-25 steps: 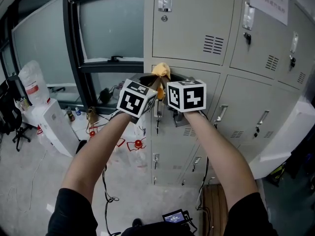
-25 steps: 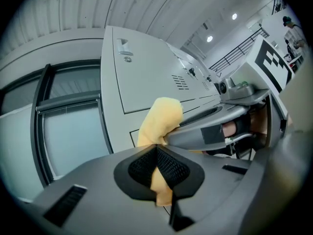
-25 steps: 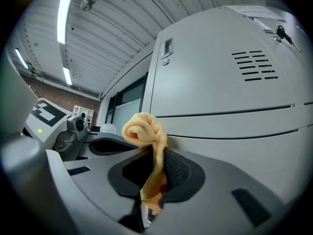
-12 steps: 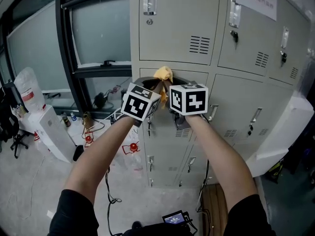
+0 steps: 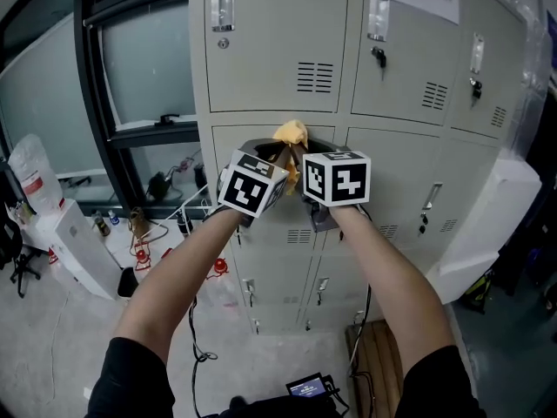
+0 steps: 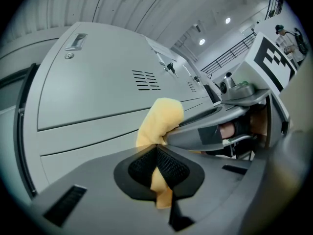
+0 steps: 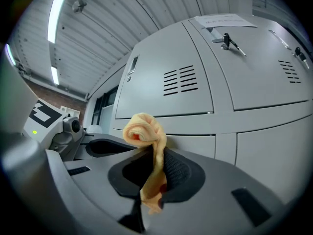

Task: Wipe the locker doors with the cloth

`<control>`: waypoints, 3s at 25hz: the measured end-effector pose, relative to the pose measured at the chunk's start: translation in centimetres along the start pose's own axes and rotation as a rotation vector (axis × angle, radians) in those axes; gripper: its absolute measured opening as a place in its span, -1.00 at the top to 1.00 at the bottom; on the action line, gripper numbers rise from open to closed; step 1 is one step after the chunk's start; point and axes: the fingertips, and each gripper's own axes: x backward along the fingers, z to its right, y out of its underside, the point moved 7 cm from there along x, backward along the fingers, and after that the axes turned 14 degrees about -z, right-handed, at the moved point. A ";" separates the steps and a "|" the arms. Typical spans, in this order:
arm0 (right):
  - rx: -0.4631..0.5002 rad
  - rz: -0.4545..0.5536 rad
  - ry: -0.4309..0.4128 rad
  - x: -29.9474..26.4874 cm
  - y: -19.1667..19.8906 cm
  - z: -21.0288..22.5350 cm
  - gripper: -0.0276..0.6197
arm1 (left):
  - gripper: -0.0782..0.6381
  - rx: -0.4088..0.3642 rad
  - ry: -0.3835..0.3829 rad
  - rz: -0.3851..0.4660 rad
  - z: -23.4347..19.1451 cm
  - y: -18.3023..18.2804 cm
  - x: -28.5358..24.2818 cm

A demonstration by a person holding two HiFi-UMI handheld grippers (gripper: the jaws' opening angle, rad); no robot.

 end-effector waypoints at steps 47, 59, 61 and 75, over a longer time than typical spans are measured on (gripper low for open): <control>-0.013 0.013 -0.088 0.9 0.9 -3.5 0.70 | 0.73 0.026 0.054 0.055 -0.5 2.3 3.3; 0.004 -0.028 -0.198 -5.1 1.2 -10.9 0.70 | 0.73 0.094 -0.066 -0.018 -6.5 8.4 7.0; 0.003 -0.037 -0.201 -5.9 1.3 -11.5 0.70 | 0.73 0.100 -0.071 -0.031 -7.2 9.2 7.0; -0.004 -0.038 -0.176 -8.2 1.7 -11.4 0.70 | 0.73 0.098 -0.039 -0.025 -8.7 10.4 5.7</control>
